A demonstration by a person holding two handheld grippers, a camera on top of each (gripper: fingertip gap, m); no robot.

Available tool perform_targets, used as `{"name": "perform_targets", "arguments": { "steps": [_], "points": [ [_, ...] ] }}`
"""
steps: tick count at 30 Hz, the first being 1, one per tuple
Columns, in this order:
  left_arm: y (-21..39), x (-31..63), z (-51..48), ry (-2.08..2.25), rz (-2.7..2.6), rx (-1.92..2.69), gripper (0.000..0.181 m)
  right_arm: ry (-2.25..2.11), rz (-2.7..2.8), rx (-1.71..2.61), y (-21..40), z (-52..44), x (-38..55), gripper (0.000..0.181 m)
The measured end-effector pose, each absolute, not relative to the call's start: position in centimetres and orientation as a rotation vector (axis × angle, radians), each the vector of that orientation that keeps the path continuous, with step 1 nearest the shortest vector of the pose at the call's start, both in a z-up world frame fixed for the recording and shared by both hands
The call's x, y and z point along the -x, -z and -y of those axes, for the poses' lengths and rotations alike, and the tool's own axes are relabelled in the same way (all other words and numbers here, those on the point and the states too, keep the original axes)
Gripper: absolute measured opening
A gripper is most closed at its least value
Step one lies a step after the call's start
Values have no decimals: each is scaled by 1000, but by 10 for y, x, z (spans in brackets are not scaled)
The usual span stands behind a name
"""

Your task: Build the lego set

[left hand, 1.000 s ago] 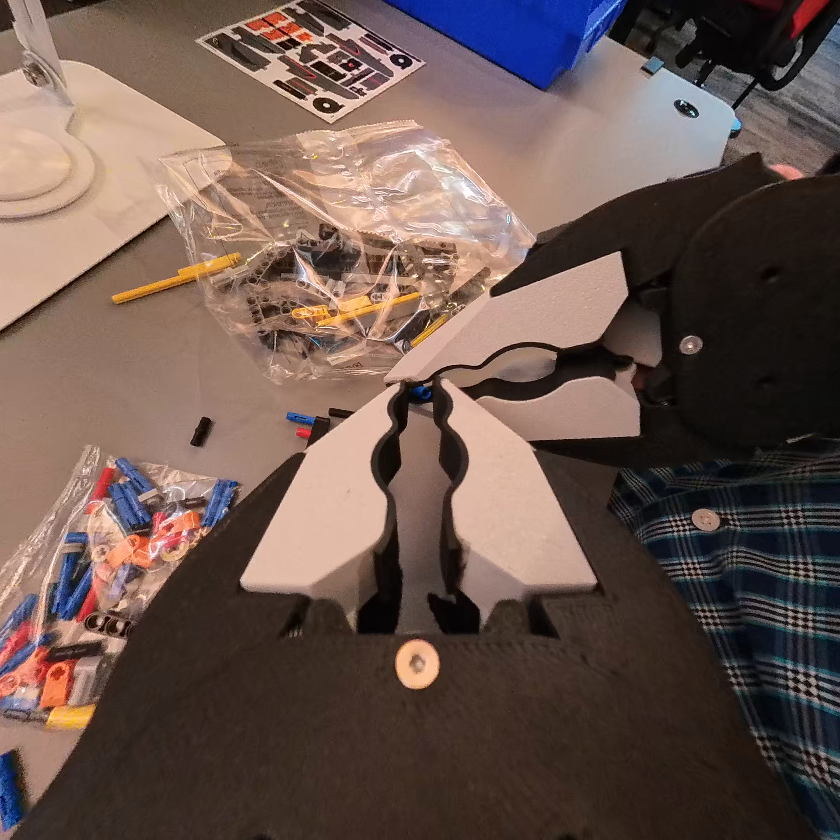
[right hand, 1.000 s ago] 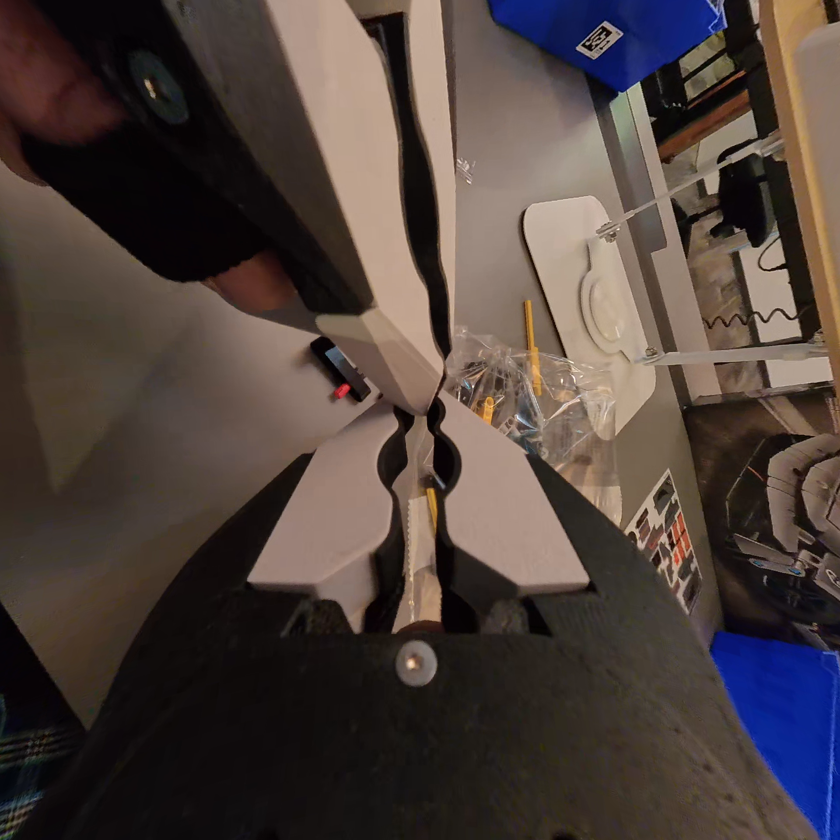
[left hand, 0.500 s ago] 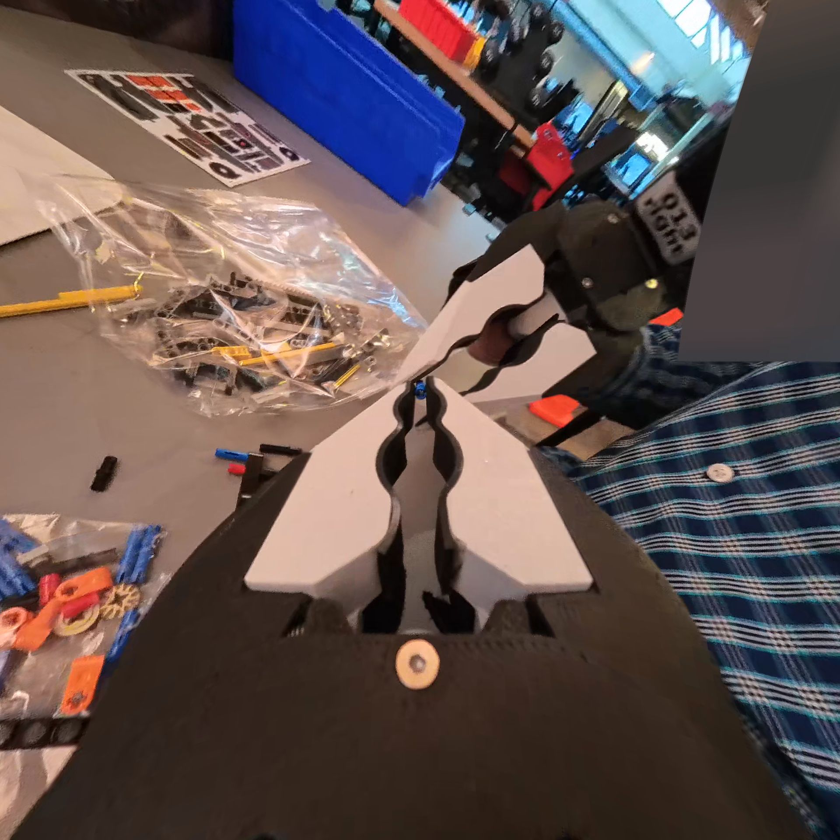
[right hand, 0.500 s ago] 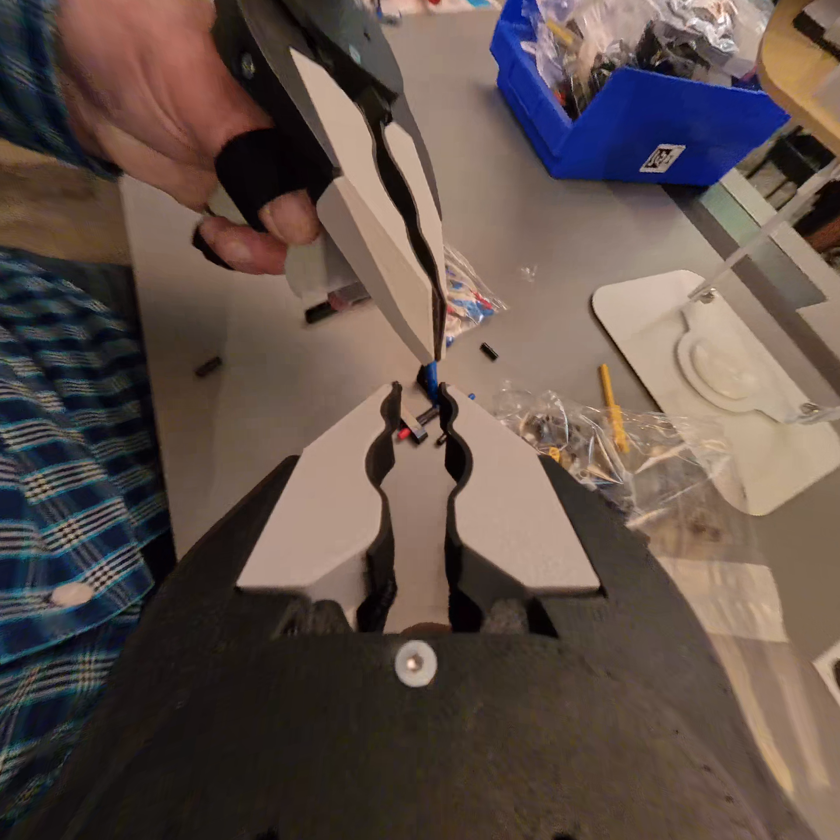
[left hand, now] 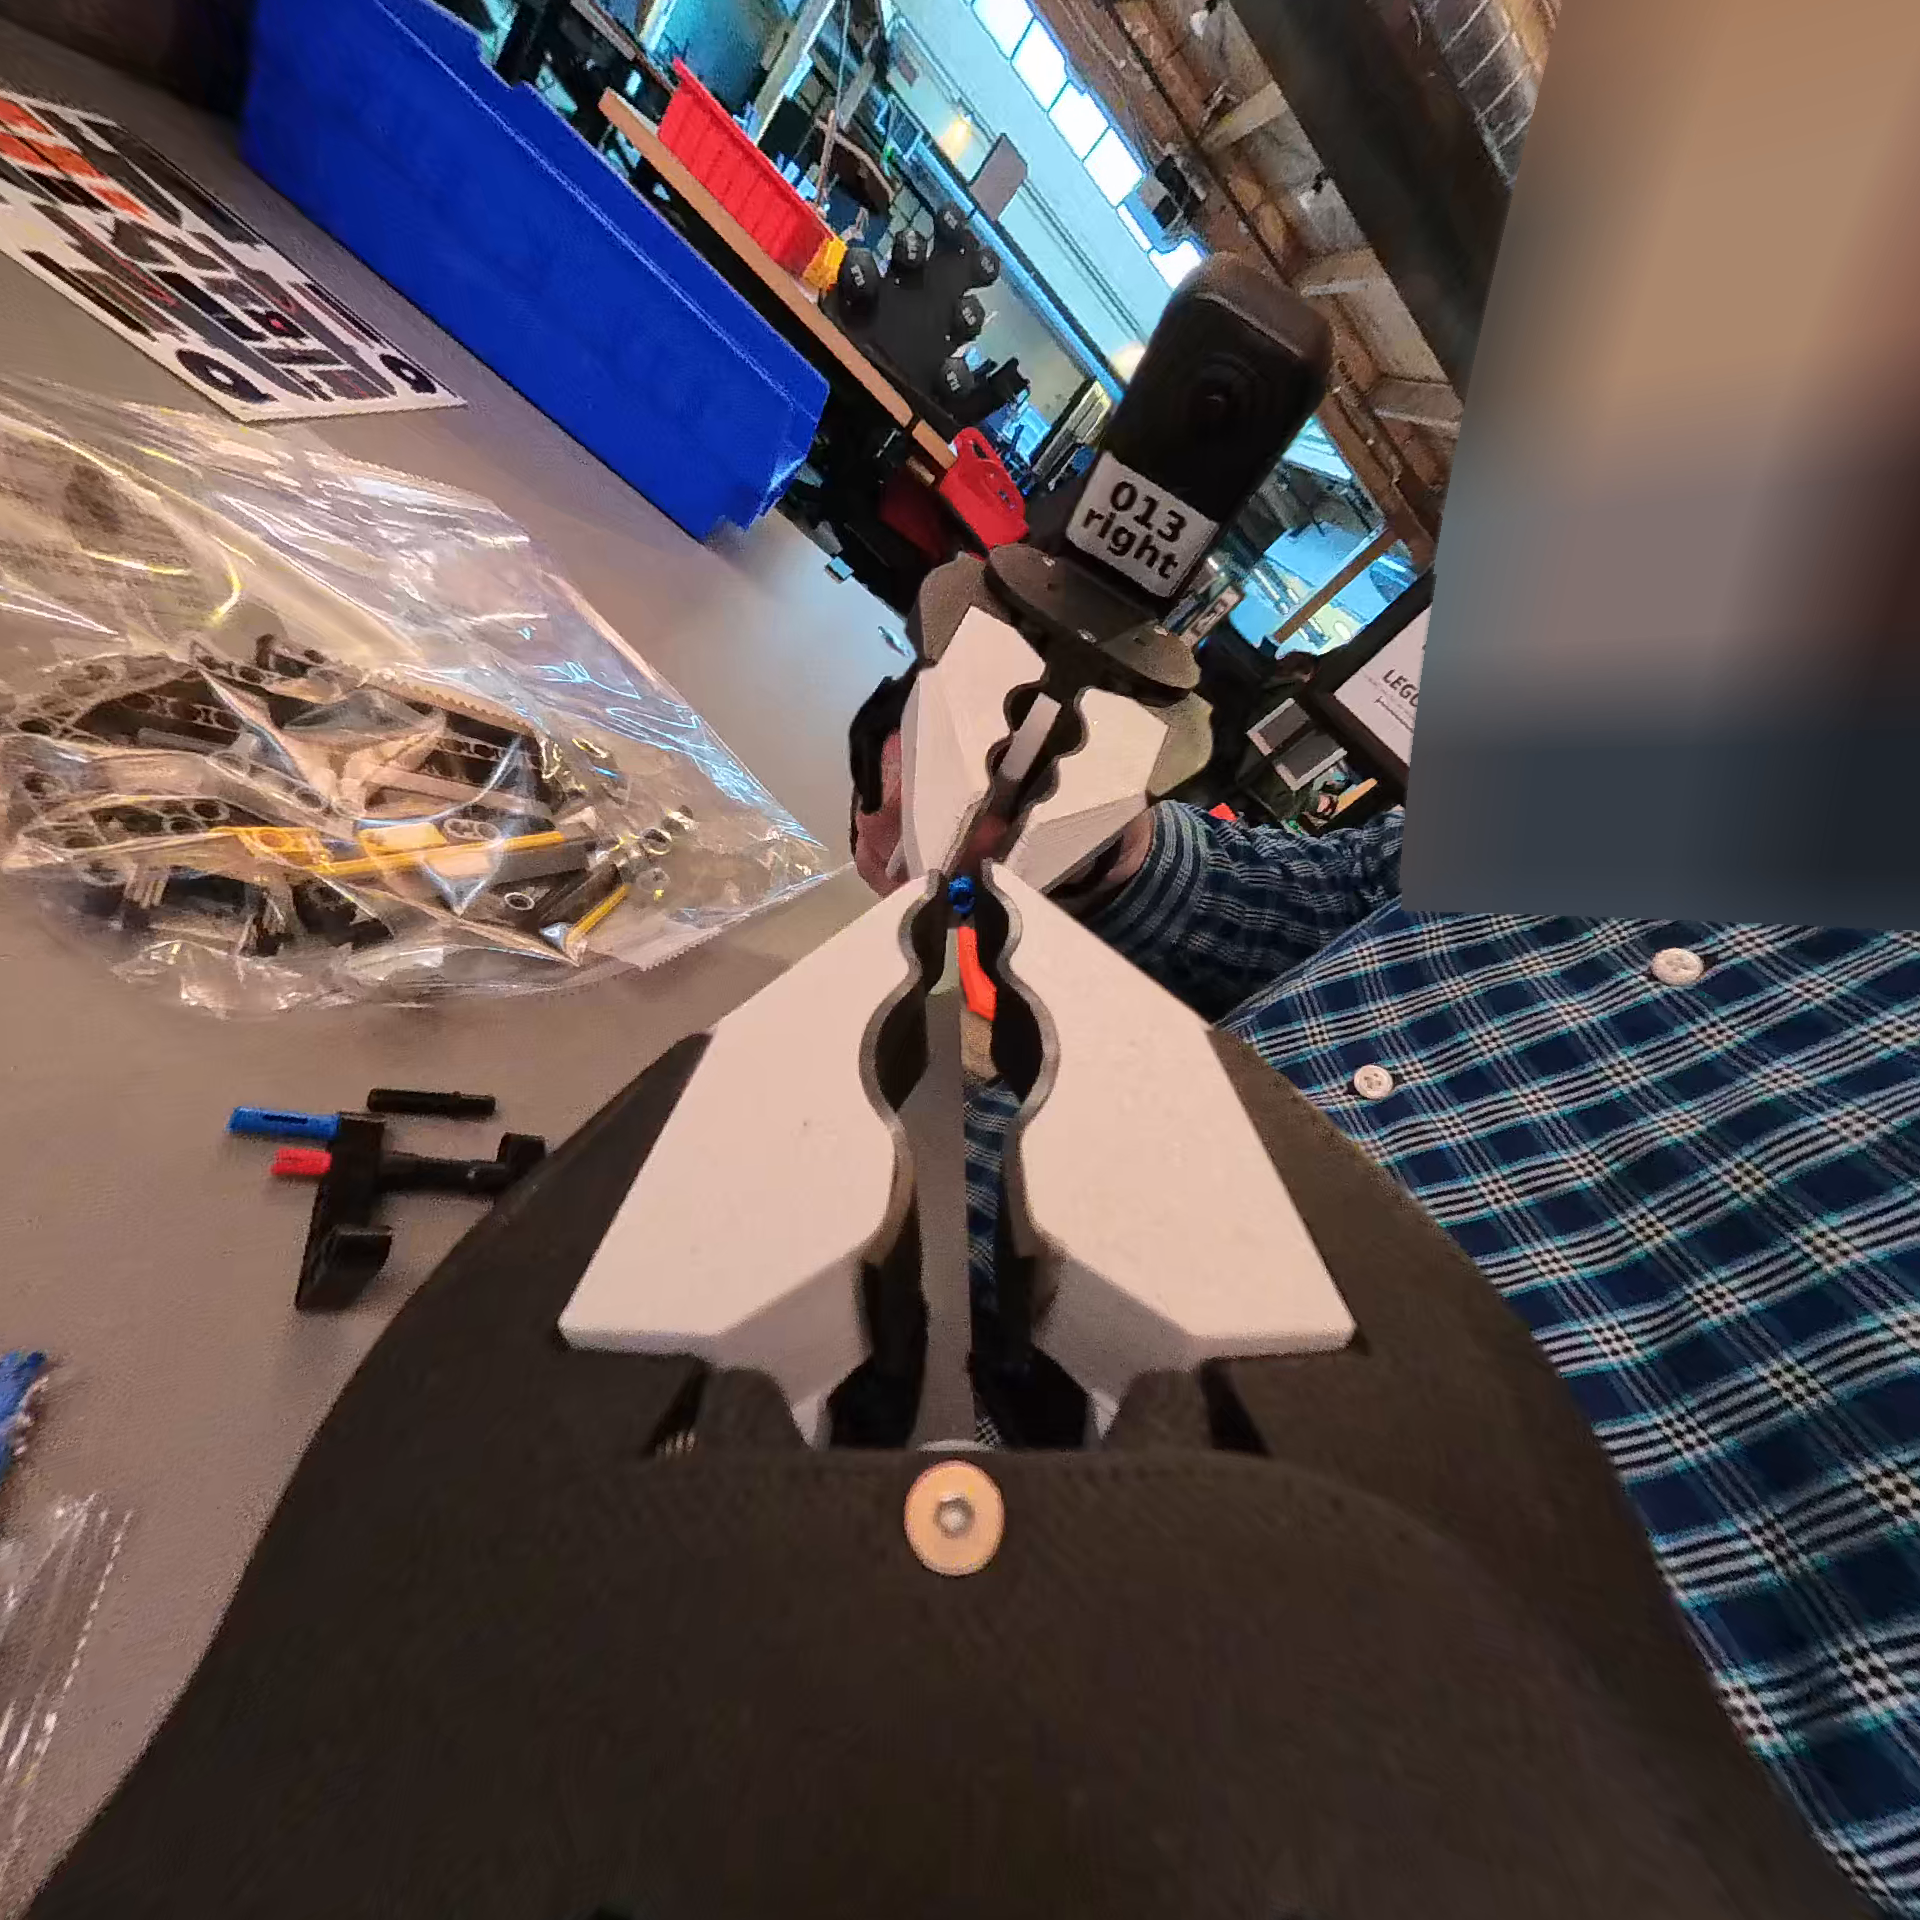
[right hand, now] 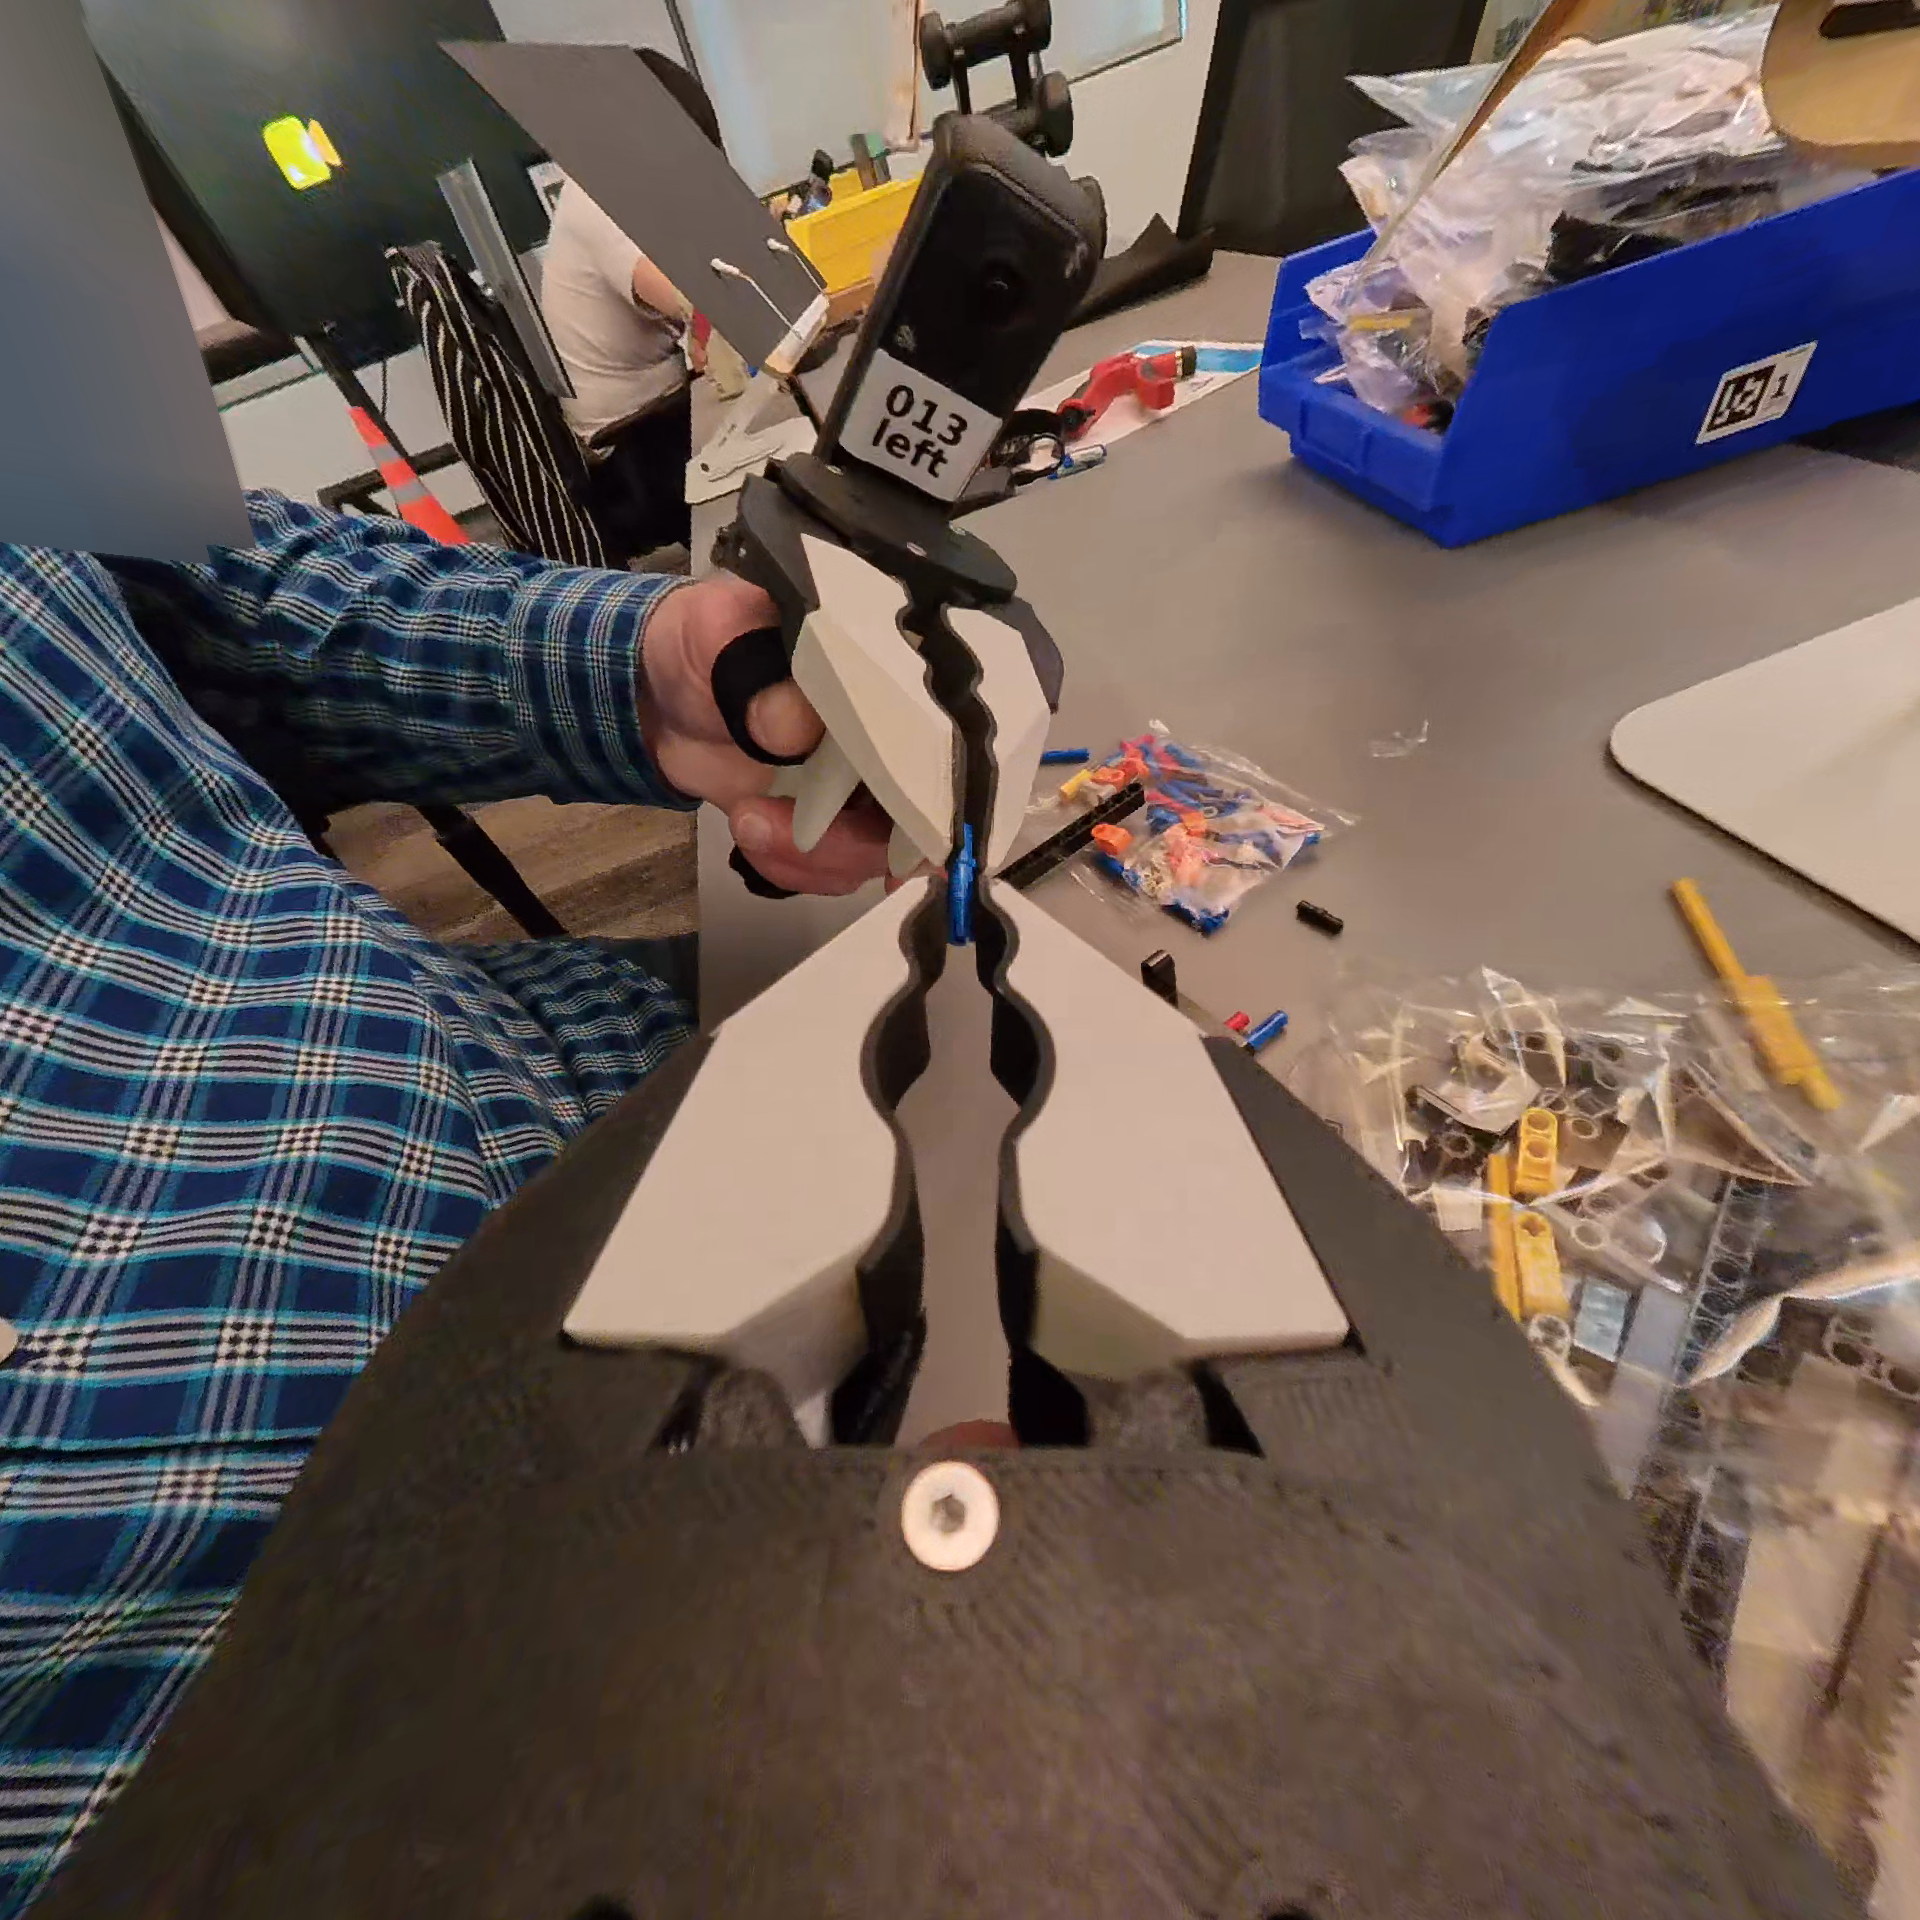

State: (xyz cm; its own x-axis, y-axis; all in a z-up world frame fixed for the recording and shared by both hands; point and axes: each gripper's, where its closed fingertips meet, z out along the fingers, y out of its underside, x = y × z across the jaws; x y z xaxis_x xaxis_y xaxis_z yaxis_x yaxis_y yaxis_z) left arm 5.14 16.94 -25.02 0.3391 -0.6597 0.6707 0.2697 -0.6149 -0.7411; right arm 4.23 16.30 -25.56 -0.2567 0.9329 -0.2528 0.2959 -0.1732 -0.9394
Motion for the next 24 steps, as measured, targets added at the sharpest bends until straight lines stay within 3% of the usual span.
{"name": "perform_targets", "arguments": {
  "steps": [17, 21, 24],
  "points": [
    [235, -56, -166, 1508, -303, 1645, 2, -1507, 1502, 1395, 249, -158, -48, 0],
    [235, -57, -165, 1504, -312, 1645, 2, -1581, 1451, 1402, 243, -159, -48, 9],
    [233, -58, -165, 1507, -309, 1636, 2, -1575, 1457, 1394, 243, -157, -48, 1]
  ]
}}
